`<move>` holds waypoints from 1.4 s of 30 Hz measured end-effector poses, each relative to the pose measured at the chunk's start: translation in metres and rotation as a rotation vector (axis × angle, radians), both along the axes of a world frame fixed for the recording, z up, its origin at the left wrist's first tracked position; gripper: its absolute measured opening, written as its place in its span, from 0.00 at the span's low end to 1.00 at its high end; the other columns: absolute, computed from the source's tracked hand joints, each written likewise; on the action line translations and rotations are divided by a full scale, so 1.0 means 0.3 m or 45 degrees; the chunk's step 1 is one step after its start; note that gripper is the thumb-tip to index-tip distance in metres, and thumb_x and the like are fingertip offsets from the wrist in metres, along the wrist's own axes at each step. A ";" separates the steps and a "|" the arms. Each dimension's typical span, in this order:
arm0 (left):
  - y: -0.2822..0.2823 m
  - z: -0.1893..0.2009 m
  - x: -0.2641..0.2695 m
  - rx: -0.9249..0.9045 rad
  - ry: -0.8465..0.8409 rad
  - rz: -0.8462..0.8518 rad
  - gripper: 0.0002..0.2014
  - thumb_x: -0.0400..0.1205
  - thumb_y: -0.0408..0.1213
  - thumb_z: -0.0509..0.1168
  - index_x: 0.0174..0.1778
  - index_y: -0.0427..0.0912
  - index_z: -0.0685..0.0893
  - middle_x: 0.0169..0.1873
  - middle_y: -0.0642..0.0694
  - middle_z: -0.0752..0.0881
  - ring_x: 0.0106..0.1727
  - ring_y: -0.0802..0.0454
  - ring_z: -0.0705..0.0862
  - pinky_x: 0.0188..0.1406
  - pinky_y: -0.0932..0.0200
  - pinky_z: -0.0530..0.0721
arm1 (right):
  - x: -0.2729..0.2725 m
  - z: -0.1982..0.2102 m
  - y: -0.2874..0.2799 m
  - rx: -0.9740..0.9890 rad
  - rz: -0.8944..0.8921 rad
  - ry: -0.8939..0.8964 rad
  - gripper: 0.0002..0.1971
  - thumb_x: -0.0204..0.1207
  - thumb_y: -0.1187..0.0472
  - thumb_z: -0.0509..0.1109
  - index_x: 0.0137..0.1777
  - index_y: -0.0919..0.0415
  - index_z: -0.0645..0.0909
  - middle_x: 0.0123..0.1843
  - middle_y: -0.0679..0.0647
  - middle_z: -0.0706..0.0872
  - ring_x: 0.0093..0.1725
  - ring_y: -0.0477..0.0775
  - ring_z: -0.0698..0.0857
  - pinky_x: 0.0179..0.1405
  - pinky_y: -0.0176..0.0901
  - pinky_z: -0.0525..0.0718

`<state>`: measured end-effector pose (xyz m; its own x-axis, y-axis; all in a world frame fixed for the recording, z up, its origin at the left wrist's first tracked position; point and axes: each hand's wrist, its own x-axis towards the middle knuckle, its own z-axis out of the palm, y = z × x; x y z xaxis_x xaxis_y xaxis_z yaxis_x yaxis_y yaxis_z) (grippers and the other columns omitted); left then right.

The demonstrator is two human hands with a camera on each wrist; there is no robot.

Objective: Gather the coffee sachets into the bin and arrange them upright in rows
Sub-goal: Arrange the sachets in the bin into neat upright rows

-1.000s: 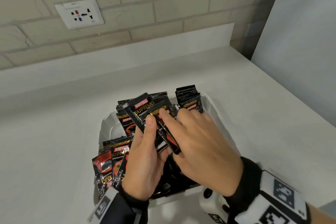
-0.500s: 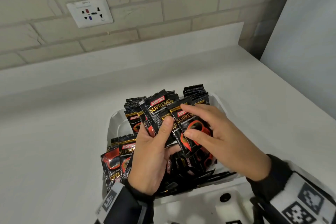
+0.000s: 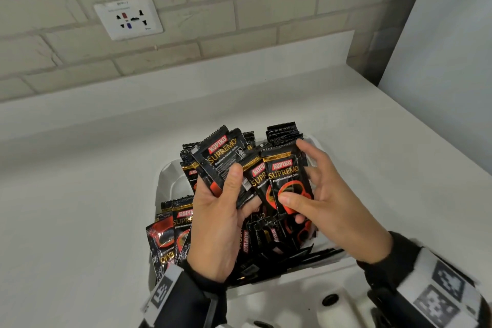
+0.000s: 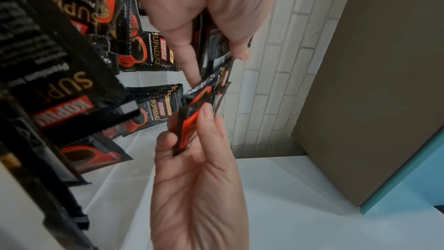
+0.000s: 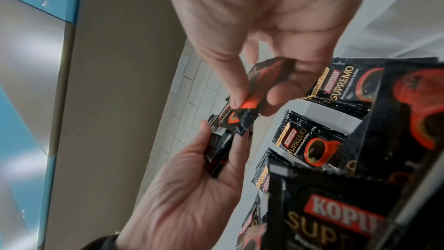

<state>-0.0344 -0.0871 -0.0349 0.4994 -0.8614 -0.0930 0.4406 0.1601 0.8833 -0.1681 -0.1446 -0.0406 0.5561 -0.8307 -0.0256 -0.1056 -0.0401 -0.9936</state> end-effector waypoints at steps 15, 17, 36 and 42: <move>0.003 -0.018 0.019 0.022 -0.180 -0.162 0.18 0.68 0.33 0.67 0.54 0.43 0.80 0.42 0.47 0.91 0.42 0.51 0.90 0.31 0.61 0.86 | 0.013 0.026 0.031 -0.106 0.306 0.140 0.34 0.78 0.61 0.67 0.62 0.24 0.48 0.58 0.24 0.72 0.52 0.24 0.79 0.42 0.20 0.77; 0.007 -0.023 0.016 0.014 -0.216 -0.178 0.18 0.67 0.30 0.68 0.53 0.44 0.80 0.43 0.46 0.91 0.44 0.49 0.90 0.35 0.58 0.88 | 0.012 0.027 0.033 -0.116 0.304 0.173 0.34 0.78 0.60 0.66 0.63 0.25 0.48 0.56 0.25 0.72 0.51 0.24 0.79 0.42 0.19 0.77; 0.007 -0.030 0.030 0.008 -0.356 -0.201 0.21 0.65 0.31 0.70 0.55 0.41 0.80 0.46 0.43 0.91 0.49 0.46 0.90 0.46 0.52 0.89 | -0.026 0.095 -0.086 -0.126 0.241 0.215 0.15 0.70 0.69 0.74 0.47 0.48 0.78 0.43 0.48 0.86 0.23 0.37 0.77 0.27 0.34 0.81; 0.013 -0.024 0.049 -0.015 -0.293 -0.133 0.19 0.65 0.30 0.69 0.54 0.42 0.82 0.43 0.45 0.91 0.45 0.49 0.90 0.35 0.62 0.88 | -0.066 0.134 -0.173 -0.128 0.282 0.358 0.13 0.70 0.71 0.73 0.44 0.53 0.75 0.35 0.47 0.89 0.23 0.38 0.78 0.21 0.33 0.75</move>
